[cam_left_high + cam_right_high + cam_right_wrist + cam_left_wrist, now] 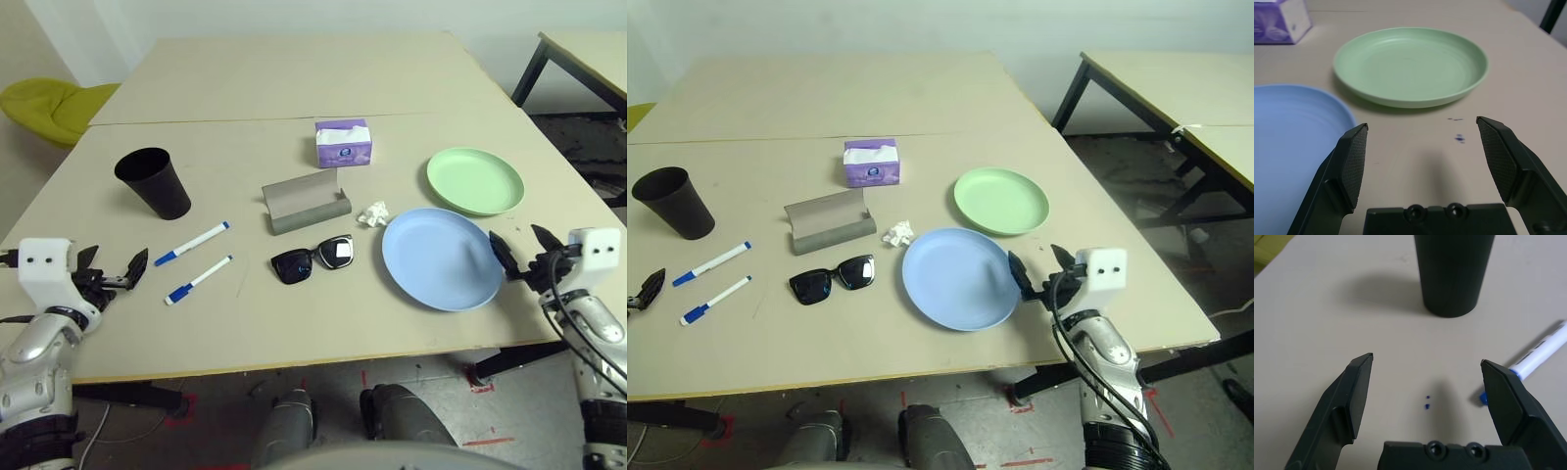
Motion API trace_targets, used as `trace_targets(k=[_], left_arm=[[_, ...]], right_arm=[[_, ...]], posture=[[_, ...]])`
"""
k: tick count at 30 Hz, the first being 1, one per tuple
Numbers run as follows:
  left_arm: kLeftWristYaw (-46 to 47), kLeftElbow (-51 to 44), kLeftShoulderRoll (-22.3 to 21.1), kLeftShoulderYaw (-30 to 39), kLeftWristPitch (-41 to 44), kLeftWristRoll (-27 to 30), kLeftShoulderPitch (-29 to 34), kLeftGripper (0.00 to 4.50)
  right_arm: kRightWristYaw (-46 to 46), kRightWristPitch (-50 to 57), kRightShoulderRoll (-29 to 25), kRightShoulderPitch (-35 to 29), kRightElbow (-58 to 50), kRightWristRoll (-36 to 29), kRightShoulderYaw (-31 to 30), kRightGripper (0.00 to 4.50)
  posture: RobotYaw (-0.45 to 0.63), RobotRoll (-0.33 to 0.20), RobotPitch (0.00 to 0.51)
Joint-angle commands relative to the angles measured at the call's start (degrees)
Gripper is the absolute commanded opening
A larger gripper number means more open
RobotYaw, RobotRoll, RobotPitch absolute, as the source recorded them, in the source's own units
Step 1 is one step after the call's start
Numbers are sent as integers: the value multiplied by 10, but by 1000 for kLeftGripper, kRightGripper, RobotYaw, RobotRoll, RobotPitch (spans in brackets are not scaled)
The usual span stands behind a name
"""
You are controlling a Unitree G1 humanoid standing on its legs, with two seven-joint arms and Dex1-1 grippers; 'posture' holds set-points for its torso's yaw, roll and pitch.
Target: Organize and tidy the items on the table.
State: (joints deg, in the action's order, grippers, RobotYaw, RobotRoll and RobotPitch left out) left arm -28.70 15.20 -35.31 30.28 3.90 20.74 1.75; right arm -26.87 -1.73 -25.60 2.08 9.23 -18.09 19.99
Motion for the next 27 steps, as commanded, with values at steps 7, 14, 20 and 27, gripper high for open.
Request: trace_targets(k=[7,14,20,27], left_arm=[[-201,-120,-25,-41,64,135,-13,4474],[-361,-125,-91,-144,57,108,-64,4474],[-434,-80,-98,-181,14,83,-107,4474],[-448,-15,-79,-199,-25,57,-150,4474]], right_arm=[[-1,-20,-16,19,29,2,15,4500],[2,19,-27,0,-20,-10,18,4500],[-19,170,-68,-52,-148,-57,15,4500],[-40,398,-142,-99,-307,-165,26,4500]], posture=[[-112,0,97],[-172,0,97],[-229,0,93],[-254,0,91]])
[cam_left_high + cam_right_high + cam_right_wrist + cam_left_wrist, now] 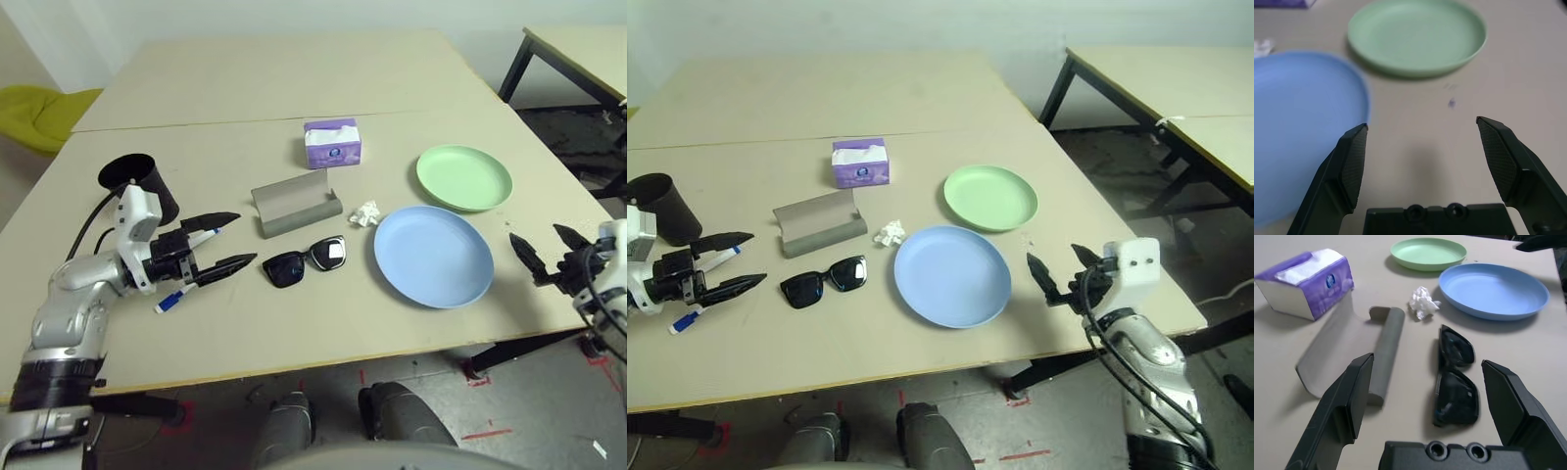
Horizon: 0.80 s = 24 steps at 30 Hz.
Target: Organize and tidy the items on the table.
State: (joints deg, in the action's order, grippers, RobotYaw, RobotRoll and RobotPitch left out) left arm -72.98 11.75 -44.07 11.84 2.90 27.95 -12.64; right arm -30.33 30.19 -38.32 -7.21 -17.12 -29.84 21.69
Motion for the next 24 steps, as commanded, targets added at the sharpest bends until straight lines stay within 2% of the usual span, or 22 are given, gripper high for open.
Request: trace_targets(k=[1,7,14,24], left_arm=[[-5,21,12,-16,-18,-16,-7,4474],[-3,15,21,-15,-26,-18,2,4474],[8,-23,14,-7,-27,-15,24,4474],[26,-73,7,-5,-21,-11,31,4474]], right_arm=[[-6,107,-21,-5,-55,-64,7,4500],[2,220,-27,22,-87,-118,-23,4500],[22,304,-23,69,-81,-128,-72,4500],[53,418,-16,150,-55,-134,-96,4500]], posture=[[-255,0,92],[-238,0,100],[-208,0,102],[-191,0,94]])
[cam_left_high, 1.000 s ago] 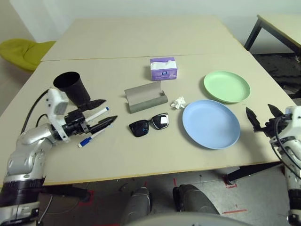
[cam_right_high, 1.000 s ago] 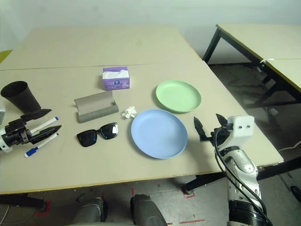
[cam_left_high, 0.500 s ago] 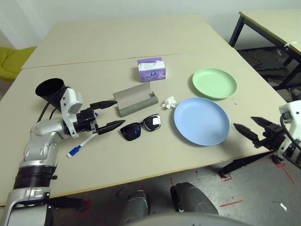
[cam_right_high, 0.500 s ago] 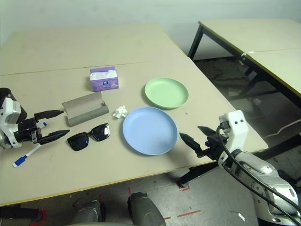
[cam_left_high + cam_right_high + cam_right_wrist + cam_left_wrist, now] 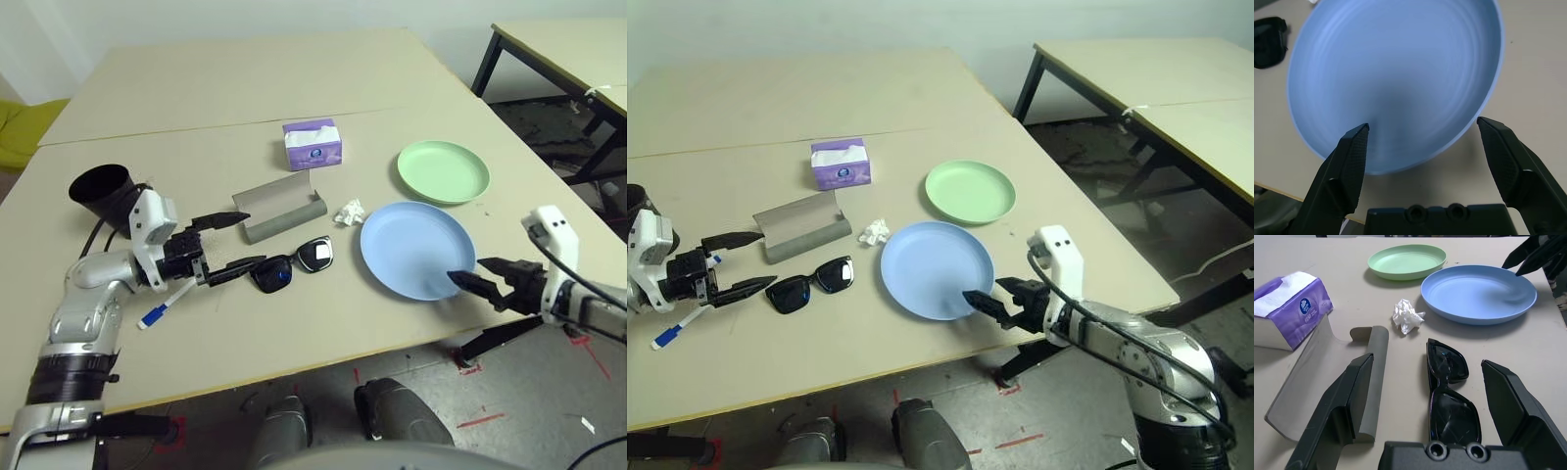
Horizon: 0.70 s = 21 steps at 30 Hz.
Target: Organize and tidy the items on the table.
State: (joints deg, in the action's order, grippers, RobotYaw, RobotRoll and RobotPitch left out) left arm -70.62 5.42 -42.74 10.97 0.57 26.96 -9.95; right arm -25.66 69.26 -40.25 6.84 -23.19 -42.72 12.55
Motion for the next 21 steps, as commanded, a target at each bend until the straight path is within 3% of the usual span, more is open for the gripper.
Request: trace_targets(k=[1,15,18,21], left_arm=[[3,-11,-6,3,2,-1,4,4474],[14,-17,6,-4,-7,-2,-5,4474],[15,-16,8,-2,-11,-3,-6,4500],[17,-18,10,-2,-16,-4,-7,4500]], right_arm=[[6,34,3,13,5,-5,-5,4500],[-2,100,2,34,-13,-11,-6,4500],[-5,112,10,32,-19,-18,-3,3922],[-8,117,14,29,-26,-20,-4,2746]], posture=[[-192,0,93],[-188,0,81],[-184,0,76],[-181,0,66]])
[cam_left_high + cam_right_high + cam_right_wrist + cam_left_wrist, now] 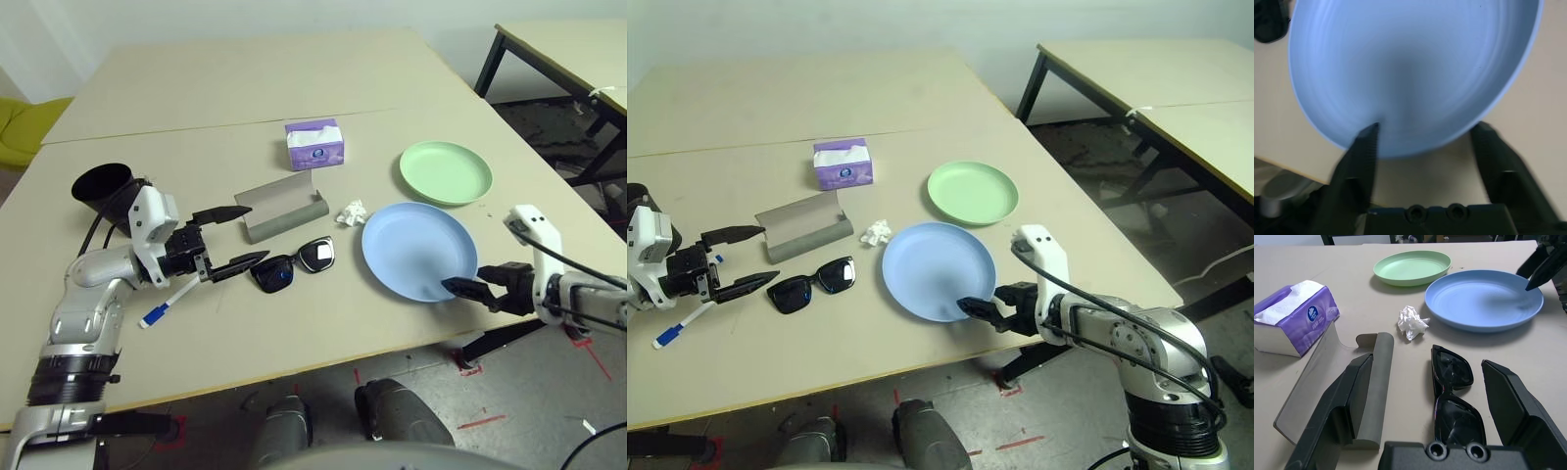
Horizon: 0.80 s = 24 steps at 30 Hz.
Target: Organize and tidy the items on the table.
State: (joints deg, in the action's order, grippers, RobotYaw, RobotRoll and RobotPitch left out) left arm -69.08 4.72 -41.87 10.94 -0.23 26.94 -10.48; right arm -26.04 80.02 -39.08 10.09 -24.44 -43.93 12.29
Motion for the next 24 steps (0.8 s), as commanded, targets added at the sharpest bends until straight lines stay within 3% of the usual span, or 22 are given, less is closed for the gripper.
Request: trace_targets(k=[1,7,8,19,24], left_arm=[[2,-10,2,-1,-11,-5,-3,4500],[15,-14,4,2,-21,-3,-17,4500],[16,-16,4,2,-21,-2,-19,4500],[24,-26,8,-6,-21,-5,-12,4500],[24,-15,13,-10,-24,-9,-15,4500]], right_arm=[[-3,11,6,-2,-16,-10,0,2439],[2,20,22,19,-19,-11,9,228],[2,20,21,21,-19,-11,10,31],[8,26,21,19,-9,-9,40,31],[32,87,44,111,47,-6,89,31]], posture=[[-179,0,64],[-171,0,51],[-171,0,51],[-180,0,68],[-188,0,72]])
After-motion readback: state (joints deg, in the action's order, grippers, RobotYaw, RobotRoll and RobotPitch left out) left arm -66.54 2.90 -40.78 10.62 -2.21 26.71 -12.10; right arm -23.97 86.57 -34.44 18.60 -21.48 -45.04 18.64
